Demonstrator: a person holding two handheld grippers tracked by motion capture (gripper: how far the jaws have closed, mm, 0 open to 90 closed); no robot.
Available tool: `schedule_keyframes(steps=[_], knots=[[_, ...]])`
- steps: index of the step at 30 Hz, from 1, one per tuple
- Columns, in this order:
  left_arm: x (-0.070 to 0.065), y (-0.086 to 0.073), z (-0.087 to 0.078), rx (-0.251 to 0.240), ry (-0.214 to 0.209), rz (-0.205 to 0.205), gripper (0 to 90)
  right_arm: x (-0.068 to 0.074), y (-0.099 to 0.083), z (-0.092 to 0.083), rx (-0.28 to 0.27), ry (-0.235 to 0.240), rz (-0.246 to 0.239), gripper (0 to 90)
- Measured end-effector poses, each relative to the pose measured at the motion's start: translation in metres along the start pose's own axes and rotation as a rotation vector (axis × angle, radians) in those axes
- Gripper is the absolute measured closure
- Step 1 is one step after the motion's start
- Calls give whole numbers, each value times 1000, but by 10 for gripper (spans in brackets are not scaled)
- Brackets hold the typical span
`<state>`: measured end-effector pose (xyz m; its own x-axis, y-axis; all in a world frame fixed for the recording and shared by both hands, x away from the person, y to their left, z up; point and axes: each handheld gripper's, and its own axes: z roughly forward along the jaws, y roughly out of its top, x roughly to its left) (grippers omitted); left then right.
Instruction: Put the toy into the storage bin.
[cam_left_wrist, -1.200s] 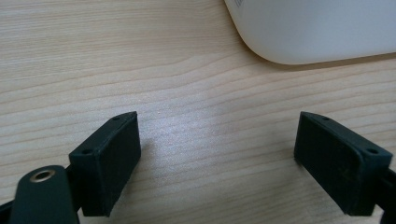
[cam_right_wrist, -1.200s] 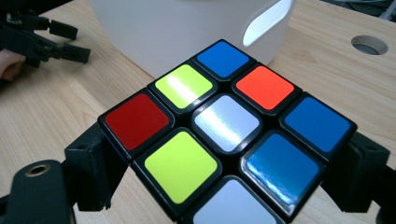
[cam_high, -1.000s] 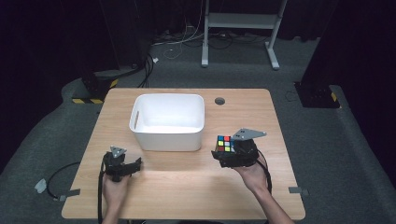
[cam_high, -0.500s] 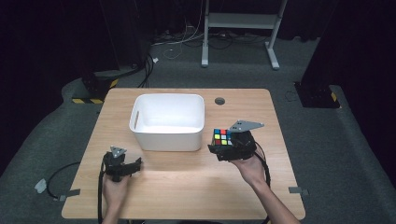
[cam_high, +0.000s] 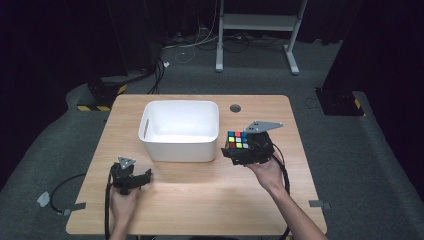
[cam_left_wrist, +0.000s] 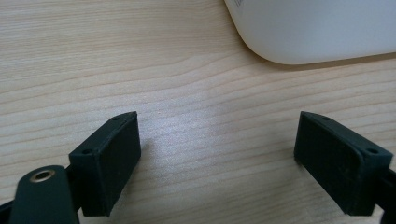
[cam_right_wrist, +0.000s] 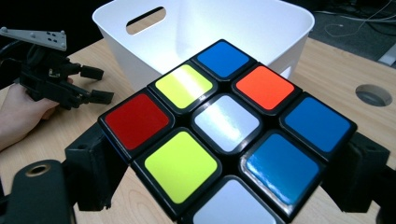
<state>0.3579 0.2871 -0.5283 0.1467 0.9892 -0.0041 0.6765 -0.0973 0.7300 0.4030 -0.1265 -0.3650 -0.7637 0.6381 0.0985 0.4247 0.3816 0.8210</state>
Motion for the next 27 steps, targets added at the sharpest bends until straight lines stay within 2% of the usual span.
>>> schedule_keyframes(steps=[7,10,17,27], knots=[[0,0,0,0,0,0,148,0,7,2,3,-12,-11,140],[0,0,0,-1,-1,0,148,0,9,2,6,-8,4,140],[0,0,0,0,-1,-1,148,0,14,1,6,-24,4,140],[0,0,0,0,0,0,148,2,23,5,15,-28,-15,139]])
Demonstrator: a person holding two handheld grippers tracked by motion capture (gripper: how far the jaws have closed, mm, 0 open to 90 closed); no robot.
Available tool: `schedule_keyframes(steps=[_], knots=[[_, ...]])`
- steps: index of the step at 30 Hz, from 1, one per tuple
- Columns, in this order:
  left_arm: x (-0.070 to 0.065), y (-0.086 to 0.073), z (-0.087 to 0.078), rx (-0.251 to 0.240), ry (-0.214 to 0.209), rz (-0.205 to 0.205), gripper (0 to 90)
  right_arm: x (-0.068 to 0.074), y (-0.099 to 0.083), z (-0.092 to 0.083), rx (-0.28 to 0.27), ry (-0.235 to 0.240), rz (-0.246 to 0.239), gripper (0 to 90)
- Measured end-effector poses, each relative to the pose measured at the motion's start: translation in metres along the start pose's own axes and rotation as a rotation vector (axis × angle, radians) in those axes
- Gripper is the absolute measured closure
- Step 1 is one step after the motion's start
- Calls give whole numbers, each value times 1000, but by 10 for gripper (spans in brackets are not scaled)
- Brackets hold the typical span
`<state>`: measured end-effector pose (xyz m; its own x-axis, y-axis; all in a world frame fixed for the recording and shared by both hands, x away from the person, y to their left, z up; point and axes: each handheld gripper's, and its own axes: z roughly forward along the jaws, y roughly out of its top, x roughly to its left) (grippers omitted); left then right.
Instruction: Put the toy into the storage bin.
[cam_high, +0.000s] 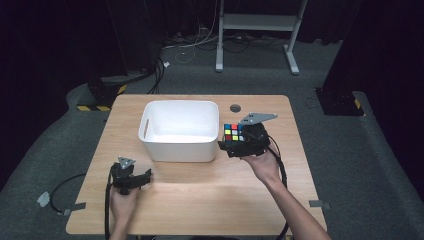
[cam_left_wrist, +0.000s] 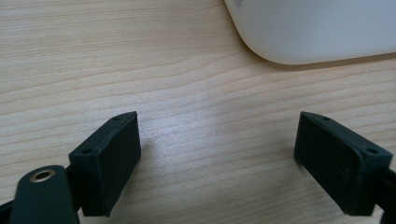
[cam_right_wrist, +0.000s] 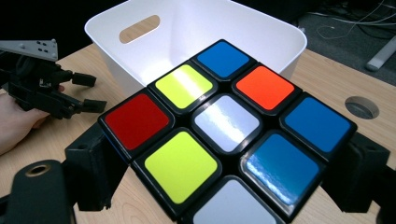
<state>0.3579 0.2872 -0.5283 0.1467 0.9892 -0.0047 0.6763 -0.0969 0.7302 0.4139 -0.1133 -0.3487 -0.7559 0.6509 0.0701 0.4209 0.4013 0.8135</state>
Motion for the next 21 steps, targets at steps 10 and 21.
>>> schedule_keyframes(steps=[10,21], knots=[[0,0,0,1,-1,0,148,0,7,1,-13,11,-12,140],[0,0,0,0,0,0,148,-4,20,4,-14,14,-2,139]])
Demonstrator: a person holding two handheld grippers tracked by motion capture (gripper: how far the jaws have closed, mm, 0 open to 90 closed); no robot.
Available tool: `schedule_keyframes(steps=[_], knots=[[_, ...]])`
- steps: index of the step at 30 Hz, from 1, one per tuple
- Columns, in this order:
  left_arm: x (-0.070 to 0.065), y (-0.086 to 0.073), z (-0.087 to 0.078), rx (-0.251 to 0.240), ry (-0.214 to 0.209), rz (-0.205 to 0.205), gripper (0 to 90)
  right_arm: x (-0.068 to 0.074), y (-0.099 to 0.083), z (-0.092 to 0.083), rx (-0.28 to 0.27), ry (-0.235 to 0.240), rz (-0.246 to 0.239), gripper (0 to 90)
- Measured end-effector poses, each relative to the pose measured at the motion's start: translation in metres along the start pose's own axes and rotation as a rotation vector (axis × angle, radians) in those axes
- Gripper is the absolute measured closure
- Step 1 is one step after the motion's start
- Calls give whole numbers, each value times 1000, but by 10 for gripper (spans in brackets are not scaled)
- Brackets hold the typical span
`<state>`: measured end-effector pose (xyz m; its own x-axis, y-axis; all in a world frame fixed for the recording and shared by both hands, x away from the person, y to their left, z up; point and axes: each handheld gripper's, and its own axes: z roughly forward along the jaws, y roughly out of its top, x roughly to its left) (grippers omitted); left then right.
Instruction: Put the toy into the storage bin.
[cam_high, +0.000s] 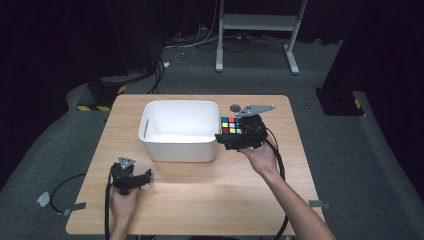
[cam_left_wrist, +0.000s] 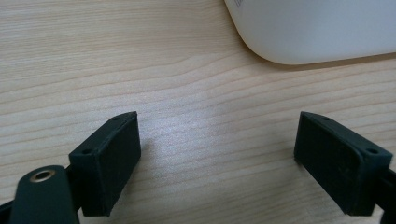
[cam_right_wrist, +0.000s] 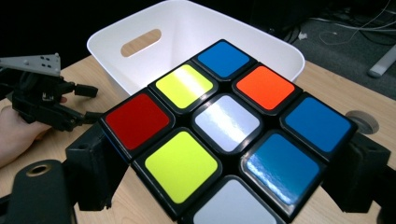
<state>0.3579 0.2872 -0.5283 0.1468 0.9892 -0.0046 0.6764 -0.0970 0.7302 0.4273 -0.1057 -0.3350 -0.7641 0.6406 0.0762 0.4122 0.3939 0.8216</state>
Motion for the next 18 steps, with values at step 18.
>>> schedule_keyframes(steps=[18], knots=[[0,0,0,0,0,0,148,-3,20,14,-3,33,1,139]])
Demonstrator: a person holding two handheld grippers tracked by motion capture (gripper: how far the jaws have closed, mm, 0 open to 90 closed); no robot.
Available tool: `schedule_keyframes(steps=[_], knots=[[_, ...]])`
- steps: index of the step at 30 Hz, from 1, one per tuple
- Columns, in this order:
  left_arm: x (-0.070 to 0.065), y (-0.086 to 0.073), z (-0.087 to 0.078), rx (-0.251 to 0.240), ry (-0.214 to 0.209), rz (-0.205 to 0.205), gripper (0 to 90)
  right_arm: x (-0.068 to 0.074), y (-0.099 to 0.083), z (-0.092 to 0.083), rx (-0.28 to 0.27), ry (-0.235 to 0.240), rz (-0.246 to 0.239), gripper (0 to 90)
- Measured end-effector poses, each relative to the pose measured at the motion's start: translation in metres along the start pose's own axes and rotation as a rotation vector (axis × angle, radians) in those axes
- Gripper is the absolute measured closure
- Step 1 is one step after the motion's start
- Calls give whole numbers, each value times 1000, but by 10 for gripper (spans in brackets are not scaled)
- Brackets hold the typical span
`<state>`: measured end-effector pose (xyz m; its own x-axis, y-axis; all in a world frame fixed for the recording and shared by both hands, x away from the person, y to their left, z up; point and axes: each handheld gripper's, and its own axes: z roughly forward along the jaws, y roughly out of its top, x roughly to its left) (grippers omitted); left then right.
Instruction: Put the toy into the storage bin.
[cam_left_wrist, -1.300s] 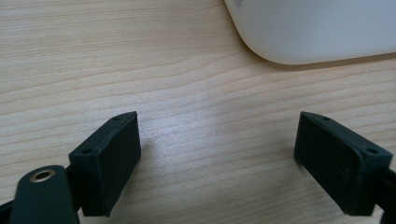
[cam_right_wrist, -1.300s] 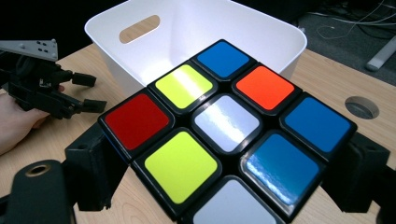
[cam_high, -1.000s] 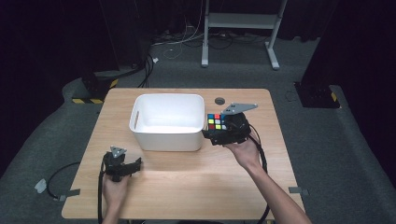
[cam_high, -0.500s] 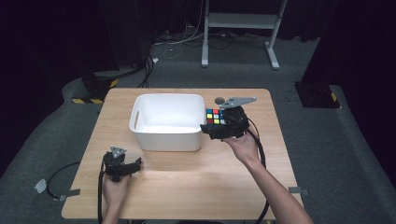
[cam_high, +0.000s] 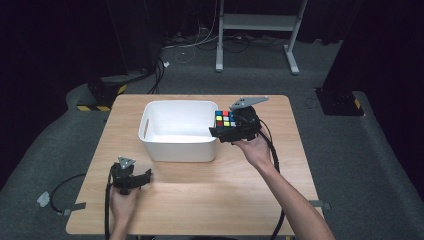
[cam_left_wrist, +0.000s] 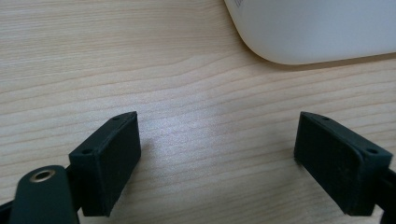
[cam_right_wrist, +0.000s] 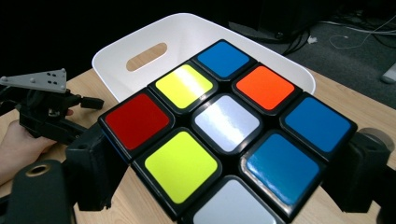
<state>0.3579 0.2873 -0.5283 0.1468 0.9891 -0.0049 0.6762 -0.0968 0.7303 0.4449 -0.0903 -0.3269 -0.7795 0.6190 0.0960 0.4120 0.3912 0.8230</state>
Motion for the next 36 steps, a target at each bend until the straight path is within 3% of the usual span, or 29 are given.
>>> schedule_keyframes(steps=[36], knots=[[0,0,0,0,-1,0,148,6,30,26,2,36,-31,139]])
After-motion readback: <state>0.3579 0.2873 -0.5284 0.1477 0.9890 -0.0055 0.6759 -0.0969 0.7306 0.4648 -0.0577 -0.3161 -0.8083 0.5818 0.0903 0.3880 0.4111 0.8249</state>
